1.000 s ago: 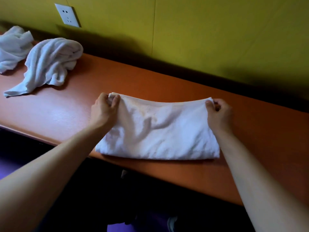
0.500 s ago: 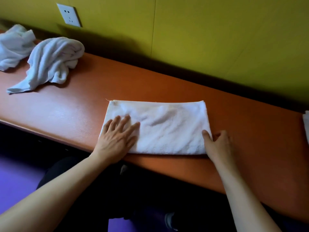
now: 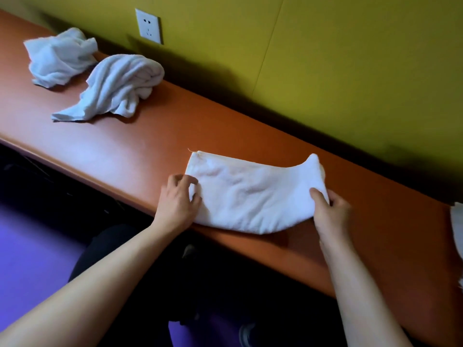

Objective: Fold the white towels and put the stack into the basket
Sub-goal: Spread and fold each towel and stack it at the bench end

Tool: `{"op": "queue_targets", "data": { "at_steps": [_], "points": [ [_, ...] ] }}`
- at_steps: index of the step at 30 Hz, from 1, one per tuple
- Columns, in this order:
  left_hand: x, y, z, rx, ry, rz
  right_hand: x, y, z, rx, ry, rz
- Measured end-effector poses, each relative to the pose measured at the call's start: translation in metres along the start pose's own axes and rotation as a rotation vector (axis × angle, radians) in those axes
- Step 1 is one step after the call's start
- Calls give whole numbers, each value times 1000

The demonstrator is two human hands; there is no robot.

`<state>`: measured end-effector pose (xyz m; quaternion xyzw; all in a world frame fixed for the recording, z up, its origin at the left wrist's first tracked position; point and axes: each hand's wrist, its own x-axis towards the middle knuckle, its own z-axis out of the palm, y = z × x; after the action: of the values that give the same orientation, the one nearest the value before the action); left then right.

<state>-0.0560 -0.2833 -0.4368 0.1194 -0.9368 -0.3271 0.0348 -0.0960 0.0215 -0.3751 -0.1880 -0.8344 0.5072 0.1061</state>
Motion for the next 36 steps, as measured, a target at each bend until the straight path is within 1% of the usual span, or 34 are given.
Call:
{"op": "queue_targets", "data": {
  "at_steps": [1,2,4,7,10,12,14,15,17,19,20,21,22,23,24,25,26,27,29,31,34,36],
  "points": [
    [2,-4,-3,-138,-12,-72,-5,-12,8,-9,-5,-76],
    [3,-8,-7,-220,-31,-115,-11,-25,17,-24,-13,-157],
    [6,-16,-12,-303,-39,-165,-28,-47,41,-72,-50,-304],
    [11,-17,-16,-401,-19,-253,-58,-69,84,-115,-142,-409],
    [14,-15,-16,-435,-21,-315,-88,-76,124,-161,-236,-416],
    [15,-15,-17,-459,-14,-331,-102,-73,144,-341,-315,-381],
    [18,-17,-19,-512,-2,-351,-113,-67,157,-530,-475,-361],
    [18,-18,-21,-538,1,-361,-117,-64,159,-560,-568,-362],
    [18,-18,-23,-554,-8,-369,-121,-59,158,-541,-747,-367],
    [18,-17,-22,-548,-47,-345,-118,-58,151,-404,-840,-360],
    [16,-14,-22,-524,-68,-324,-115,-57,146,-302,-814,-352],
    [14,-13,-19,-454,-62,-286,-109,-55,140,-200,-705,-349],
    [12,-12,-16,-341,-27,-227,-101,-51,134,-130,-536,-353],
    [10,-12,-13,-215,16,-161,-90,-42,127,-122,-360,-346],
    [7,-12,-10,-114,49,-110,-79,-32,120,-174,-207,-325],
    [6,-13,-9,-61,61,-91,-70,-24,112,-244,-105,-281],
    [5,-13,-9,-52,58,-97,-63,-16,105,-303,-82,-206],
    [4,-12,-10,-58,50,-115,-59,-9,100,-325,-124,-110],
    [4,-8,-11,-41,27,-140,-55,-1,97,-291,-273,57],
    [2,0,-12,-68,-22,-176,-53,6,98,-196,-341,127],
    [-10,13,-10,-212,-80,-290,-52,14,97,-28,-367,286],
    [-21,19,-8,-319,-122,-390,-49,20,87,71,-427,364]
  ]
}}
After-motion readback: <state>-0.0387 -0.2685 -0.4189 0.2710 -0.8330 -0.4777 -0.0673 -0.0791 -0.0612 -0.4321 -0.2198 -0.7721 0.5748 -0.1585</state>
